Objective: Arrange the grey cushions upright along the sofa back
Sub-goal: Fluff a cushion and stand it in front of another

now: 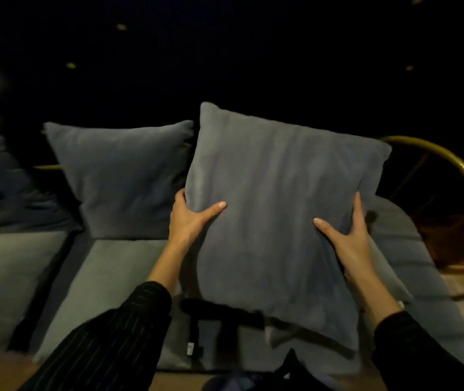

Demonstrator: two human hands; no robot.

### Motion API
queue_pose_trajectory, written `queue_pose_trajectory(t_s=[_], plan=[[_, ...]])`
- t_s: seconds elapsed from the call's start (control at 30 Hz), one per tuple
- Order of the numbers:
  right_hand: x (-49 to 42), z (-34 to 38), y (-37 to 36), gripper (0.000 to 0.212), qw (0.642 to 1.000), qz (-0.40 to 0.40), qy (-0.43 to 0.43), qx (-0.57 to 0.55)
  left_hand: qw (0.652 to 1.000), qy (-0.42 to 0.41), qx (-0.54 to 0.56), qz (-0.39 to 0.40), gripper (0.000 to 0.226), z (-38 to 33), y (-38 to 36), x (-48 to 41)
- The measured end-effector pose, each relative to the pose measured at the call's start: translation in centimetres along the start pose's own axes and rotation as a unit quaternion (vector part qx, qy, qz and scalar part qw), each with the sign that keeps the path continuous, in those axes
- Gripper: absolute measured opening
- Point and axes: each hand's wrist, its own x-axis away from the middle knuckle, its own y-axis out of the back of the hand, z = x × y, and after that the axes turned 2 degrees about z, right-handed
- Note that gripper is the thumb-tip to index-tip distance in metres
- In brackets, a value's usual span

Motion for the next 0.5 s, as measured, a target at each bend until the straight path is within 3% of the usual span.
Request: queue_pose_trajectory(t_s=[0.13, 0.3, 0.37, 0.5], plan=[[2.8, 0.9, -9.4, 0.115, 0.994, 0.092, 0.039, 0.035, 0.992, 0.016, 0.07, -0.103, 0.085, 6.6, 9.2, 1.4], [5.7, 0.5, -19.5, 0.111, 0.973, 0.206, 0.041, 0.094, 0.982, 0.081, 0.039, -0.165, 0.119, 13.1, 18.6, 1.9], [5.9, -1.1, -22.5, 0.113, 0.955, 0.271, 0.019, 0.119, 0.979, 0.129, -0.012, -0.16, 0.124, 15.7, 20.3, 0.8], [5.8, -5.1, -24.7, 0.115, 0.899, 0.381, -0.023, 0.216, 0.956, 0.221, -0.186, -0.058, 0.124, 17.4, 17.6, -0.8]])
